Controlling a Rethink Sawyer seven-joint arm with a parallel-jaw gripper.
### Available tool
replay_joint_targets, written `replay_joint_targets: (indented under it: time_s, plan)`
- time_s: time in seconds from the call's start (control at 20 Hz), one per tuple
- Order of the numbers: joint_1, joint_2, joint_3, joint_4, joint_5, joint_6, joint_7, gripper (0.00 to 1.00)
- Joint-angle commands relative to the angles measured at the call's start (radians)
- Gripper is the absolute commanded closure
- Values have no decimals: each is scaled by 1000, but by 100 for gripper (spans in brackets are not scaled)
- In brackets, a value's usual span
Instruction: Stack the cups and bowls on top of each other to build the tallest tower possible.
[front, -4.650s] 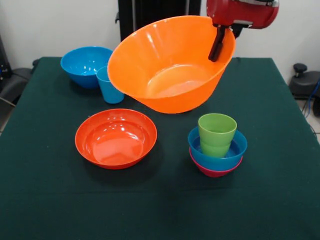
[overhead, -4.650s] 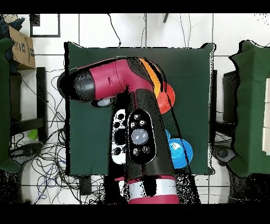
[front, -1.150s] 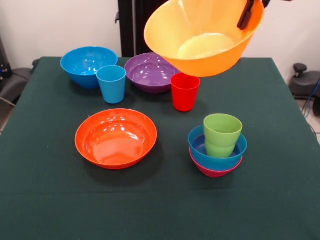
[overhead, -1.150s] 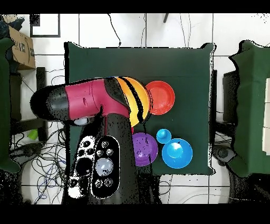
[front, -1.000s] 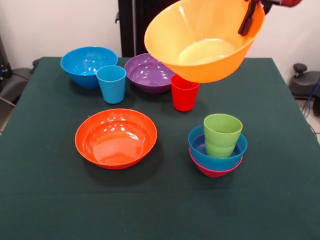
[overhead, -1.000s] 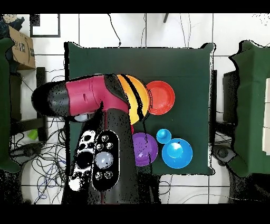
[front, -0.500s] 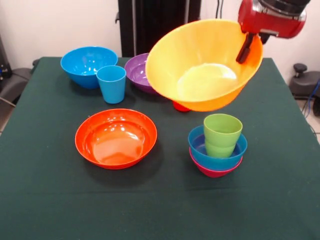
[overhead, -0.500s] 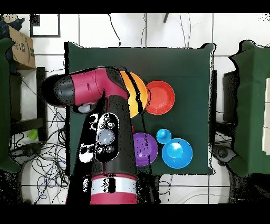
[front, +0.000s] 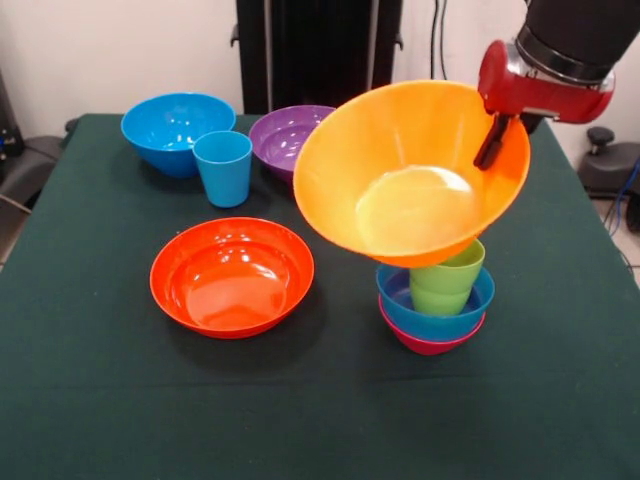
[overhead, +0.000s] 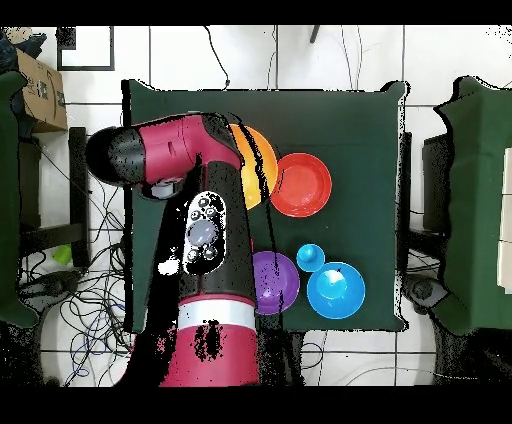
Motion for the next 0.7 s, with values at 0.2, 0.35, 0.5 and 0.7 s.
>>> replay_joint_targets:
  time_s: [0.2,0.35,0.5,0.7]
  plan:
    - [13,60,43,-141,8,122,82,100]
    - [20,72,38,-144,4,112,91,100]
    - [29,71,28,-128,0,97,99,100]
    - [42,75,17,-122,-4,90,110,100]
